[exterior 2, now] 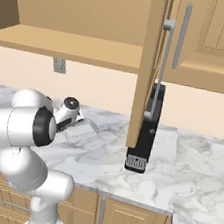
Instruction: Retrieve the tupperware from the cabinet, then place the raw meat into the tupperware to avoid contamination.
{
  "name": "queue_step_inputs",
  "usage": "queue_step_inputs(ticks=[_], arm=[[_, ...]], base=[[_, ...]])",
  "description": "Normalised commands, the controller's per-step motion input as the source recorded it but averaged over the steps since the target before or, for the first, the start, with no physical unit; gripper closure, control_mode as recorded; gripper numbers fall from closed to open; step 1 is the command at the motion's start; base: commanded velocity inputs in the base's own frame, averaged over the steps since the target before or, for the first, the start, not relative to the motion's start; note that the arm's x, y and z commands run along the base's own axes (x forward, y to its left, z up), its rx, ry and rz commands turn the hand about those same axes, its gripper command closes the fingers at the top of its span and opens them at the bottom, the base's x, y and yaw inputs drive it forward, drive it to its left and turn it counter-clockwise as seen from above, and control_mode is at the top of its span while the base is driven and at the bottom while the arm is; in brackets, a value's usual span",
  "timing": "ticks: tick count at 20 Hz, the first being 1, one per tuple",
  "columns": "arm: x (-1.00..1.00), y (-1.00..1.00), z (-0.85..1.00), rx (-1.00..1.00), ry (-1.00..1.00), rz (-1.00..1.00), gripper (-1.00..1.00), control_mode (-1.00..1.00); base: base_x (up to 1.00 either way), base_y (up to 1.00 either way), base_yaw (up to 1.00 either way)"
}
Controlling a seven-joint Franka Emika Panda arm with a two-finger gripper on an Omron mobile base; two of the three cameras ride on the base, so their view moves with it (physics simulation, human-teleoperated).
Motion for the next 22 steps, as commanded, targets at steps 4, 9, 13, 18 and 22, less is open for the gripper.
queue_step_inputs(ticks=[4, 9, 13, 18, 22], arm=[[0.00, 0.00, 0.43, 0.00, 0.03, 0.01, -1.00, -1.00], [-0.08, 0.00, 0.37, 0.00, 0.02, 0.02, -1.00, -1.00], [-0.32, 0.00, 0.15, -0.01, 0.00, 0.01, -1.00, -1.00], [-0.40, 0.05, 0.05, -0.02, 0.00, 0.00, -1.00, -1.00], [-0.43, 0.12, 0.00, -0.02, 0.00, 0.00, -1.00, -1.00]], base=[[0.00, 0.00, 0.00], [0.00, 0.00, 0.00], [0.00, 0.00, 0.00], [0.00, 0.00, 0.00], [0.00, 0.00, 0.00]])
